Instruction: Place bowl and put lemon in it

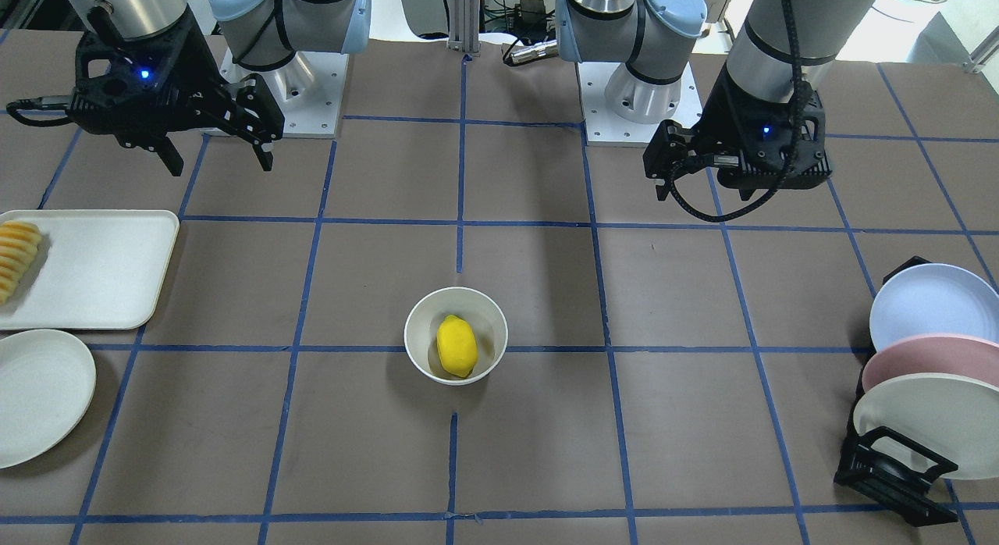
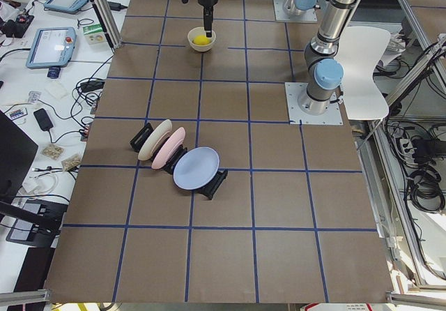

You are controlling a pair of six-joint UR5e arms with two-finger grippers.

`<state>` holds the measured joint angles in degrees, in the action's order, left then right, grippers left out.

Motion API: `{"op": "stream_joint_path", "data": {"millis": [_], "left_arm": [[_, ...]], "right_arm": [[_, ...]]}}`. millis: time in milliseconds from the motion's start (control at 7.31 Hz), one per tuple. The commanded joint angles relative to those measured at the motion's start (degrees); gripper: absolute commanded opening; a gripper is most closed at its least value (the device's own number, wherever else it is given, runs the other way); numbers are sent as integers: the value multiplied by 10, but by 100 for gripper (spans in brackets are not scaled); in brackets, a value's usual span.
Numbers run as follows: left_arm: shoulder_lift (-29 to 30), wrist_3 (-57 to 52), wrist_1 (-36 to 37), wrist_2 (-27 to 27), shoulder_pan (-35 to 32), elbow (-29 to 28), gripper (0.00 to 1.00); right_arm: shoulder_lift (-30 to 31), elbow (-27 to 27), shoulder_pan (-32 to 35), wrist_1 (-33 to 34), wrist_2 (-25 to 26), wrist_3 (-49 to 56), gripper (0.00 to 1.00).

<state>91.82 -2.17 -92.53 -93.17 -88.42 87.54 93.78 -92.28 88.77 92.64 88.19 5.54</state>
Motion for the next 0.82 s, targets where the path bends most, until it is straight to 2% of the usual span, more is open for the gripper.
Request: {"op": "stream_joint_path", "data": {"millis": [0, 684], "left_arm": [[-1, 1, 1, 1, 0, 0, 100], [-3, 1, 0, 1, -1, 0, 100]], "right_arm": [[0, 0, 0, 0, 2, 0, 100], [0, -5, 0, 2, 0, 0, 100]]}}
